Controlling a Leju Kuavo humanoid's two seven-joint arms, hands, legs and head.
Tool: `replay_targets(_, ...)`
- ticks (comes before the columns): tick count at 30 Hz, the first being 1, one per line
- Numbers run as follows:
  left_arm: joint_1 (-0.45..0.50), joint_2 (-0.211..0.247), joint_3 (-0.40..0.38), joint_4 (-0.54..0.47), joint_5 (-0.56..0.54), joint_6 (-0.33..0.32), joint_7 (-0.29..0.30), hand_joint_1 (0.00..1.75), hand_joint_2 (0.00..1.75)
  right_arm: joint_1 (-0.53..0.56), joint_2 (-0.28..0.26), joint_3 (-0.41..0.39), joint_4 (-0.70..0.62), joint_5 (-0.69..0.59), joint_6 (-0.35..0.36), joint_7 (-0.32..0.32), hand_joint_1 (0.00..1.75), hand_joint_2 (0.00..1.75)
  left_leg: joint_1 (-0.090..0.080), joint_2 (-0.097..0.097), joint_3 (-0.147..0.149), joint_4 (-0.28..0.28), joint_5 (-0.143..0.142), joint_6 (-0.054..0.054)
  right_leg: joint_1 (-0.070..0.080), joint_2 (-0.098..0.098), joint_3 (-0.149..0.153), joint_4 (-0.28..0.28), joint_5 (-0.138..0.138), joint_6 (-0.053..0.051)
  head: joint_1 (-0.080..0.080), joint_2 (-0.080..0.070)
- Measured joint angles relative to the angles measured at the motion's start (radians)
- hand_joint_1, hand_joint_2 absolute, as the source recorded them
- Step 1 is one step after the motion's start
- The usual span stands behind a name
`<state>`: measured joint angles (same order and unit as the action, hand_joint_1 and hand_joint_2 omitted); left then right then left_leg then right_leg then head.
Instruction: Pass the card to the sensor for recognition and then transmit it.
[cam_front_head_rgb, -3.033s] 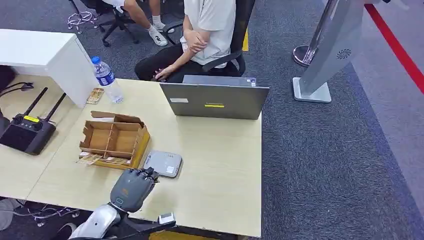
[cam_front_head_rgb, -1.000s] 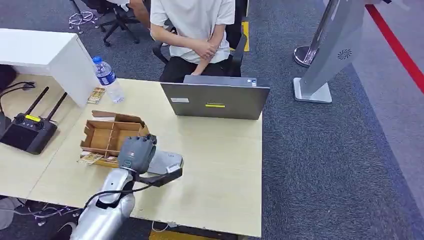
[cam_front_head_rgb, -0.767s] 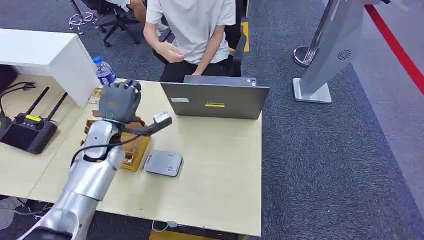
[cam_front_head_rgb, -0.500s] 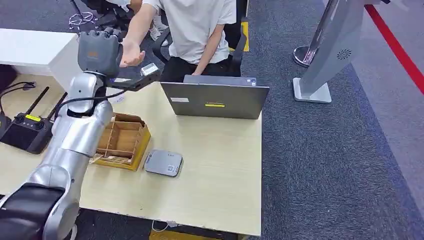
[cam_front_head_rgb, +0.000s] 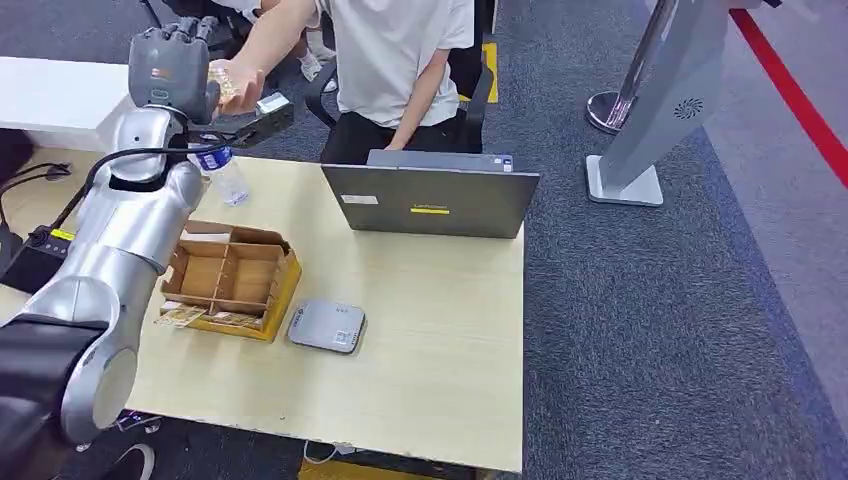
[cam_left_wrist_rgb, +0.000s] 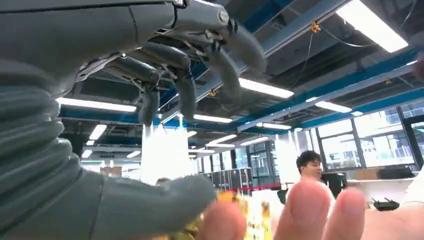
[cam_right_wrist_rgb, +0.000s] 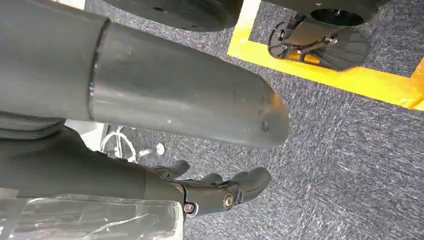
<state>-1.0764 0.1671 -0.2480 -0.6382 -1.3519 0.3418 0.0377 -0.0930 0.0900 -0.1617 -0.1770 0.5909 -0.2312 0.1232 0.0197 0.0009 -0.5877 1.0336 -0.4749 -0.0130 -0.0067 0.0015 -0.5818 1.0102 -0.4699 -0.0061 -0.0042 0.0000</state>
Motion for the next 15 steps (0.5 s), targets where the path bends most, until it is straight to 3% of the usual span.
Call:
replay_targets(6, 0.017, 0.002, 0.000, -0.010, 0.021, 0.042, -0.042, 0.00, 1.75, 0.001, 0.000, 0.000, 0.000, -0.002, -0.002, -0.002, 0.00, 0.00, 0.000, 0.000, 0.000, 0.000, 0.000, 0.000, 0.000, 0.000, 0.000, 0.000, 0.000, 0.000, 0.000, 0.000)
replay_targets(10, 0.107, 0.004, 0.000, -0.144, 0.046, 0.023, -0.069, 0.00, 1.75, 0.008, 0.000, -0.005, 0.000, -0.018, -0.008, -0.010, 0.00, 0.00, 0.000, 0.000, 0.000, 0.000, 0.000, 0.000, 0.000, 0.000, 0.000, 0.000, 0.000, 0.000, 0.000, 0.000)
replay_targets(15, 0.299, 0.039, -0.019, -0.487, 0.085, -0.095, -0.079, 0.00, 1.75, 0.025, 0.000, -0.034, 0.000, -0.051, -0.027, -0.029, 0.00, 0.00, 0.000, 0.002, 0.000, 0.000, -0.002, 0.000, 0.000, 0.002, -0.001, 0.000, -0.001, 0.000, 0.000, 0.000)
